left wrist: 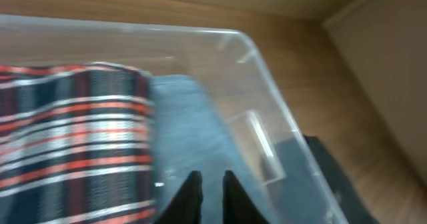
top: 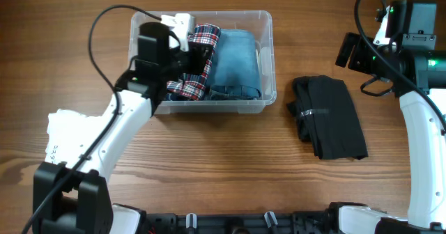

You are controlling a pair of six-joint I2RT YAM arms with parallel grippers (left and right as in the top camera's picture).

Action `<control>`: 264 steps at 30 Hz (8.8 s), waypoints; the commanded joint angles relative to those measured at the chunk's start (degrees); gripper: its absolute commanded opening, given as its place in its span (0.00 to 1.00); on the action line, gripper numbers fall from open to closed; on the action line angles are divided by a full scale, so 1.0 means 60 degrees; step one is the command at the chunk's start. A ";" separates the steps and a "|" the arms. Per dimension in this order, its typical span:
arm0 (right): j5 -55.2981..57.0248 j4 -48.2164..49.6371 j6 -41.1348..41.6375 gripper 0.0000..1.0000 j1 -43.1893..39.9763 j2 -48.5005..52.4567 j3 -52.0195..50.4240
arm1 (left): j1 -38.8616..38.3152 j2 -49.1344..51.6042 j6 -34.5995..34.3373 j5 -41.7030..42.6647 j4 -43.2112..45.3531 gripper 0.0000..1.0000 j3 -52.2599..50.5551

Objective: Pack container
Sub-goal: 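Press and tuck the plaid garment down with the left gripper, then push the plaid garment flat against the box's left wall with the left gripper, then move the left gripper to the white printed T-shirt and grasp it, then lift the white T-shirt with the left gripper and carry it over the box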

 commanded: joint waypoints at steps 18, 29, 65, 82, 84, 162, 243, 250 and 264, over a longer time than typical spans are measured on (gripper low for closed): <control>0.0160 0.0025 -0.0117 1.00 -0.0033 0.0073 -0.0044 | -0.1392 0.2368 -0.0656 -0.3202 0.1716 0.04 0.0033; 0.0160 0.0025 -0.0117 1.00 -0.0029 0.0073 -0.0044 | -0.1392 0.2390 -0.0157 -0.5847 0.1341 0.04 0.0033; 0.0160 0.0025 -0.0113 1.00 -0.0029 0.0073 -0.0044 | -0.1719 0.2033 0.0284 -1.0032 -0.0087 0.04 0.0029; 0.0160 0.0022 -0.0117 1.00 -0.0029 0.0073 -0.0044 | -0.1832 -0.0029 -0.0517 -0.5887 0.1133 0.38 0.0029; 0.0160 0.0025 -0.0113 1.00 -0.0033 0.0073 -0.0044 | -0.1625 -0.0222 -0.0517 -0.5890 0.0889 0.22 0.0029; 0.0160 0.0025 -0.0120 1.00 -0.0029 0.0073 -0.0044 | -0.0215 0.0393 -0.0834 -0.3585 -0.1738 0.04 0.1399; 0.0160 0.0025 -0.0120 1.00 -0.0029 0.0073 -0.0044 | 0.7399 -0.1271 -0.8746 -0.5708 -0.4958 0.95 -0.4455; 0.0160 0.0025 -0.0117 1.00 -0.0033 0.0073 -0.0044 | 0.7399 -0.0831 -0.8735 -0.5541 -0.4666 0.64 -0.4452; 0.0160 0.0025 -0.0117 1.00 -0.0033 0.0073 -0.0044 | 0.7399 -0.3264 -0.6896 -0.5533 -0.4739 0.43 -0.4408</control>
